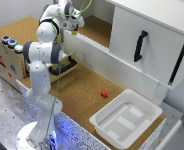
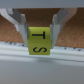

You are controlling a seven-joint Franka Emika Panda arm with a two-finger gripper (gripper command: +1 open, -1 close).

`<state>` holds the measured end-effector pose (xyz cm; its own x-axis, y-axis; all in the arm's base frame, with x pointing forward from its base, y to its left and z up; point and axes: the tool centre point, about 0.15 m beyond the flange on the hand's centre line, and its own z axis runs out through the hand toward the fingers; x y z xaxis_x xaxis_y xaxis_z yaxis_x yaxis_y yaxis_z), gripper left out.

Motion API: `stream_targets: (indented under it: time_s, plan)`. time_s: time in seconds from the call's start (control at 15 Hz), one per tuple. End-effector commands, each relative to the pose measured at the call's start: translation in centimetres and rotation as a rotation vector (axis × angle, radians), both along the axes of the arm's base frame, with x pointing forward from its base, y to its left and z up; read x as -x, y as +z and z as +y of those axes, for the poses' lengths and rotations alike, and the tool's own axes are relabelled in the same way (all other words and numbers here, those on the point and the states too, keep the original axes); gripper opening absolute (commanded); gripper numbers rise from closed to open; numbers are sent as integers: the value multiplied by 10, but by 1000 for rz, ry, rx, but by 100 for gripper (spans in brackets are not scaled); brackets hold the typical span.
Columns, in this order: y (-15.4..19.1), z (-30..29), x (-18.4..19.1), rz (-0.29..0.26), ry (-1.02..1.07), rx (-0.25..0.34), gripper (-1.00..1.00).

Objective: Put the yellow object inside the left cabinet

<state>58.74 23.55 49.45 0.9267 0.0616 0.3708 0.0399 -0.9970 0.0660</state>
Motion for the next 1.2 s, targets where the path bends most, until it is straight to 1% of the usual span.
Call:
stream_targets:
  time_s: [0.0,0.07,0.13,0.33,0.4,0.53,0.6,0.67,0.73,0.8,0.93,1.13]
  plan:
    - [1,-21,-81,59,-109,-64,-100]
    - [2,-24,-92,63,-112,-48,-100]
    - [3,-29,-102,62,-123,-51,-100]
    - [1,-39,-123,77,-127,-18,-100]
    - [-5,-46,-127,84,-134,-30,-100]
    - [-14,-52,-130,104,-137,-32,-100]
    - [-16,-51,-131,105,-127,-17,-100]
    - [-18,-53,-132,107,-126,-8,100]
    - [-18,-52,-133,99,-120,8,100]
    - [-14,-51,-130,77,-114,19,100]
    - [-7,-52,-123,39,-109,22,100]
    - [-1,-49,-103,6,-88,20,100]
